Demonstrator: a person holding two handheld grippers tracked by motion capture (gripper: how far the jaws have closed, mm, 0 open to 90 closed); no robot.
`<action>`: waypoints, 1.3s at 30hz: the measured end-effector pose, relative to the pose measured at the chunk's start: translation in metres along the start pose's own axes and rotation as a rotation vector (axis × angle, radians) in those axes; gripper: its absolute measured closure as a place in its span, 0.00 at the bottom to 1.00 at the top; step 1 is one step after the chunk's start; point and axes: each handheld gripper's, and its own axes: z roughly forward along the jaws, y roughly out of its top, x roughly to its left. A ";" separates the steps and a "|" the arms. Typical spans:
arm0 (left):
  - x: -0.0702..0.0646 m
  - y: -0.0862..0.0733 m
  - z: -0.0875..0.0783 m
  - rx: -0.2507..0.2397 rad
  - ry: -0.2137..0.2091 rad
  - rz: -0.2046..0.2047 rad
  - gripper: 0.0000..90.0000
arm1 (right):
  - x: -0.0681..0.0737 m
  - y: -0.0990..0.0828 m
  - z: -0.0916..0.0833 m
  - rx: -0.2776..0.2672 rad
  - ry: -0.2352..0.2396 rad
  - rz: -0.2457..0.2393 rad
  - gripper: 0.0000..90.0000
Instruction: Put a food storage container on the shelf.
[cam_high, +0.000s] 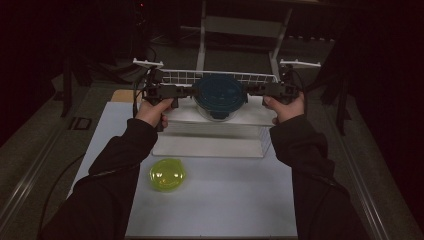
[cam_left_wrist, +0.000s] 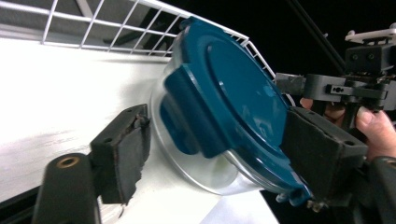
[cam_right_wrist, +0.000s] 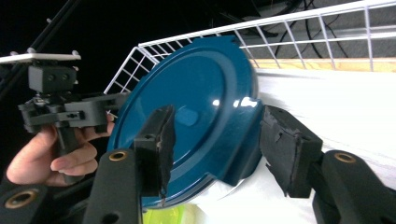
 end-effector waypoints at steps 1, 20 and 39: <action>-0.003 -0.001 -0.002 -0.003 0.005 0.026 0.23 | 0.002 -0.001 -0.001 -0.006 -0.003 -0.007 0.50; -0.054 -0.044 -0.038 -0.070 0.058 0.309 0.01 | 0.055 -0.045 -0.006 0.025 0.089 -0.193 0.73; -0.051 -0.133 -0.061 -0.065 0.111 0.446 0.01 | 0.069 -0.071 0.032 0.091 0.053 -0.261 1.00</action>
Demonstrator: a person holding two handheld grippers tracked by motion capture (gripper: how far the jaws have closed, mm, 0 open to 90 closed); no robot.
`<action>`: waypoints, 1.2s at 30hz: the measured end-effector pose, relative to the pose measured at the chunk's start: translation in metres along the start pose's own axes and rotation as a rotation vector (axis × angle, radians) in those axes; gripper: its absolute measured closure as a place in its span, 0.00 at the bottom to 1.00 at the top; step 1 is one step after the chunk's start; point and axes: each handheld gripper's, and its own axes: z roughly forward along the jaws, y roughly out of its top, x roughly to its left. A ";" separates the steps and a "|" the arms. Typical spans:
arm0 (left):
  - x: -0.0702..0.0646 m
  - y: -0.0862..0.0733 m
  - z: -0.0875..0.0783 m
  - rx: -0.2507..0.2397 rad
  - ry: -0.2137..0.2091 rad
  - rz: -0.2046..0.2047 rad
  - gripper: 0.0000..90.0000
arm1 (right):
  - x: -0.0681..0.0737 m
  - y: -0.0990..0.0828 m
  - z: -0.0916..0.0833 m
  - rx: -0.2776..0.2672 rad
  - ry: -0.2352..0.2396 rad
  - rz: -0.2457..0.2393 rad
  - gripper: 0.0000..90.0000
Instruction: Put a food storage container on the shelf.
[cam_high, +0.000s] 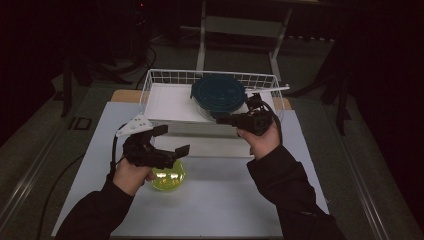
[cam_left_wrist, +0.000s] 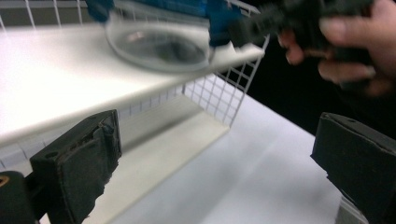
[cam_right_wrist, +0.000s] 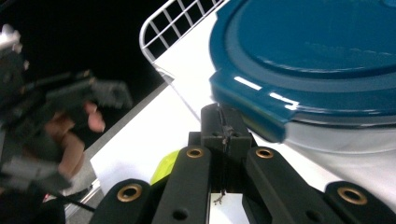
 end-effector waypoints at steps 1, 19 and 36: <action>-0.001 -0.003 0.000 -0.003 0.002 0.001 0.01 | -0.003 0.001 0.001 0.003 0.015 0.010 1.00; -0.002 -0.023 0.001 0.003 -0.005 0.013 0.01 | -0.016 0.010 0.008 -0.003 -0.008 0.040 1.00; 0.012 -0.034 -0.010 0.021 -0.024 0.021 0.02 | 0.005 -0.043 -0.013 -0.085 0.022 -0.094 0.36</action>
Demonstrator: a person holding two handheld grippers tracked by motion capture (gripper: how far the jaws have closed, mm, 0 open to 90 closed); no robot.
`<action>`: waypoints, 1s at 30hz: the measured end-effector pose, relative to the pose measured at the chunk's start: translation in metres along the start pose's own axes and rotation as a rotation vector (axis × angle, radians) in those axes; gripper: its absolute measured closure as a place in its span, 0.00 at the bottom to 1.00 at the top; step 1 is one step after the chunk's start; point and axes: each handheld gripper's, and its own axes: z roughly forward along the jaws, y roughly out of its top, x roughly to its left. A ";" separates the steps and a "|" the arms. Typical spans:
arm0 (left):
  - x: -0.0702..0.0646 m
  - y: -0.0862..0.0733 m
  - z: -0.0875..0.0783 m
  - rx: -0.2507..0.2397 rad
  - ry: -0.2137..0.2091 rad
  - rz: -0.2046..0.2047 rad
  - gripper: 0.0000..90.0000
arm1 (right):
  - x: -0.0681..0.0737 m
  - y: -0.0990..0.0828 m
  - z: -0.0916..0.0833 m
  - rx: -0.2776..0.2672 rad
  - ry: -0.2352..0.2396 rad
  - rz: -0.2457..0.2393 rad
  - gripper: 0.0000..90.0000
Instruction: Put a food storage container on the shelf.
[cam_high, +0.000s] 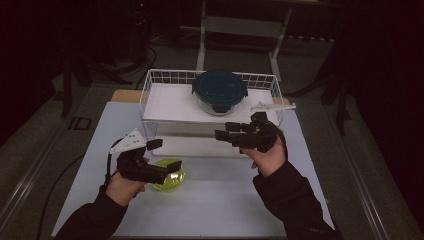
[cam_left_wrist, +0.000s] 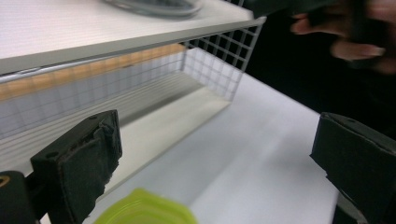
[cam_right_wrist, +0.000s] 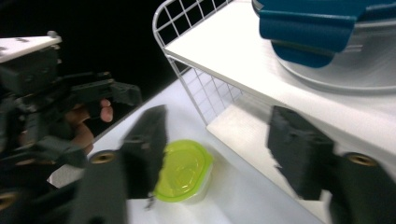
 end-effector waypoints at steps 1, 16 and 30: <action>0.001 -0.001 -0.001 0.003 -0.006 -0.002 0.02 | 0.000 -0.004 -0.003 -0.004 0.009 -0.010 0.30; 0.017 -0.011 -0.024 0.016 -0.026 0.009 0.05 | -0.004 -0.054 -0.034 -0.087 0.010 -0.042 0.20; 0.040 -0.041 -0.040 0.080 0.049 0.026 0.36 | -0.009 -0.101 -0.062 -0.103 -0.036 -0.005 0.20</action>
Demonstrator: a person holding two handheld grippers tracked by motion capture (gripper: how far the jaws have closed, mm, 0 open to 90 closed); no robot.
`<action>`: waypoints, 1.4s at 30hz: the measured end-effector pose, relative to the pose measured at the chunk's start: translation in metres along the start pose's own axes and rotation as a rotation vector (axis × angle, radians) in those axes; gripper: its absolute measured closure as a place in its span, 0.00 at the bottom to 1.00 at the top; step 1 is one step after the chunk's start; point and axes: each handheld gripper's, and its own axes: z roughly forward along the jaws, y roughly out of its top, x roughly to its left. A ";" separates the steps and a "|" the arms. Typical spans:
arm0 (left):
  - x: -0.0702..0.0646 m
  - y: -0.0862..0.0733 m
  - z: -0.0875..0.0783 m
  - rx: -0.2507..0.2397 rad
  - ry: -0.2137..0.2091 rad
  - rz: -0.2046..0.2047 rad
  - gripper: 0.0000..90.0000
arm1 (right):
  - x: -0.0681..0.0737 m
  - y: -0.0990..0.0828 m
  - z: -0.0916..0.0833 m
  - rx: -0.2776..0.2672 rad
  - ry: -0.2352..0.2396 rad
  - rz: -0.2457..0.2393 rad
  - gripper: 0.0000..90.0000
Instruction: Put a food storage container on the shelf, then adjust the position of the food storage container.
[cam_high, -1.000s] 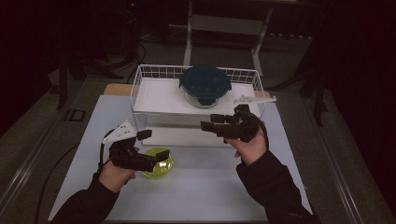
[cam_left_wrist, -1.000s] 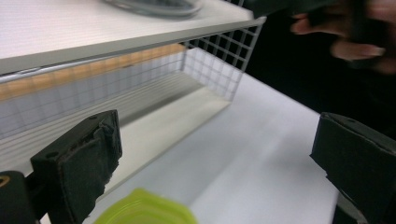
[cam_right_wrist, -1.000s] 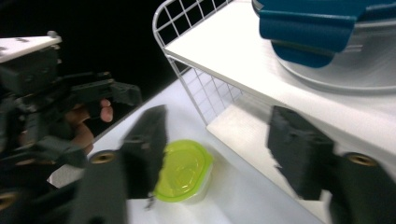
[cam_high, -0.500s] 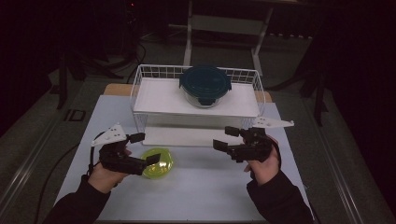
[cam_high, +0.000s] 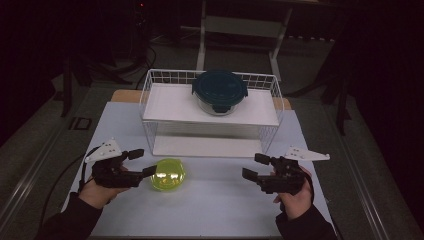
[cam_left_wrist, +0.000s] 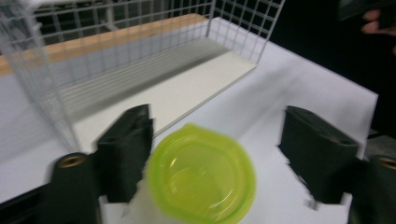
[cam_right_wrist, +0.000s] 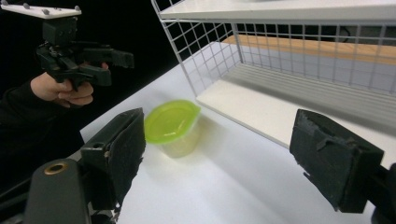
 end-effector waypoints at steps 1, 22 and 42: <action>0.004 -0.005 -0.002 0.013 0.004 -0.007 0.42 | -0.001 -0.004 -0.004 -0.003 -0.010 -0.001 0.20; 0.020 -0.061 0.008 0.202 0.041 -0.010 0.98 | -0.012 -0.032 -0.031 -0.018 -0.099 0.011 0.20; 0.022 -0.082 0.059 0.327 0.041 -0.009 0.98 | -0.018 -0.042 -0.026 0.002 -0.087 0.047 0.20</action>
